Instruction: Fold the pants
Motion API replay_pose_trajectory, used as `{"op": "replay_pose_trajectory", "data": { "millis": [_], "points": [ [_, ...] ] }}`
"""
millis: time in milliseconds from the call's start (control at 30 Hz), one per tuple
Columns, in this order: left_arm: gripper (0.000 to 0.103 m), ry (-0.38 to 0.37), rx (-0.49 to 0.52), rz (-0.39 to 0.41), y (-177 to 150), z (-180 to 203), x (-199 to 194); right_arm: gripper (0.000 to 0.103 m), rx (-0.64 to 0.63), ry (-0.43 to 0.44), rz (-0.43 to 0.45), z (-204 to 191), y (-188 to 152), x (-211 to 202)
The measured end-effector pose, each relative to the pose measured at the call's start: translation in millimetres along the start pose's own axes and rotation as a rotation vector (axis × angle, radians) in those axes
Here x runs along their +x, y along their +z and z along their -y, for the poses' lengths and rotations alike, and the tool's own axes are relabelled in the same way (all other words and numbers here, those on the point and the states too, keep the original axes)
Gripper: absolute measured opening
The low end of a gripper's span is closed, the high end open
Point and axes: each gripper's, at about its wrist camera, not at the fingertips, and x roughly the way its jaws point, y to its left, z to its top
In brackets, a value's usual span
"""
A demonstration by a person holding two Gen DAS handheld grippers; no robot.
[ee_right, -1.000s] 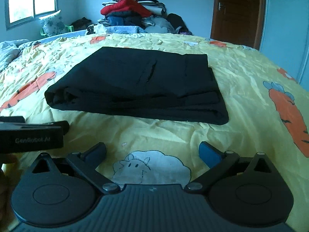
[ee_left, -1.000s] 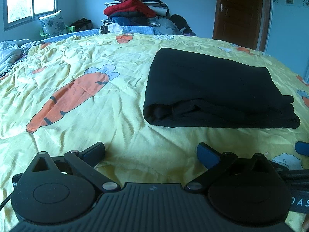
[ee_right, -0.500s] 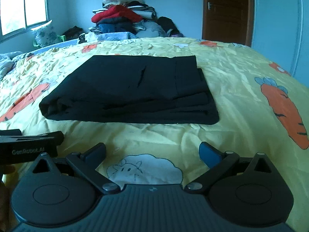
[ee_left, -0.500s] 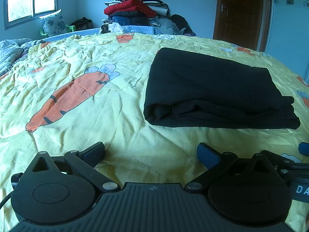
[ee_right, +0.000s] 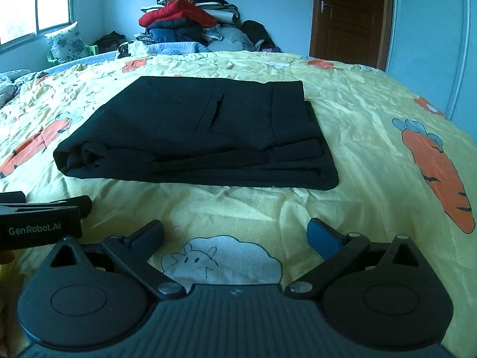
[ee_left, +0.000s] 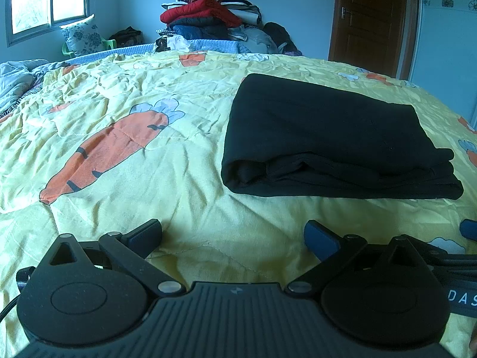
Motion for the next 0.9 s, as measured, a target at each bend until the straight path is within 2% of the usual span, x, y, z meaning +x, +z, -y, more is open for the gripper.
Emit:
{"op": "replay_pose_trajectory", "data": {
  "millis": [900],
  "points": [
    [0.103, -0.004, 0.0, 0.0, -0.3, -0.7, -0.4, 0.103, -0.001, 0.0, 0.0, -0.5, -0.2, 0.3]
  ]
}}
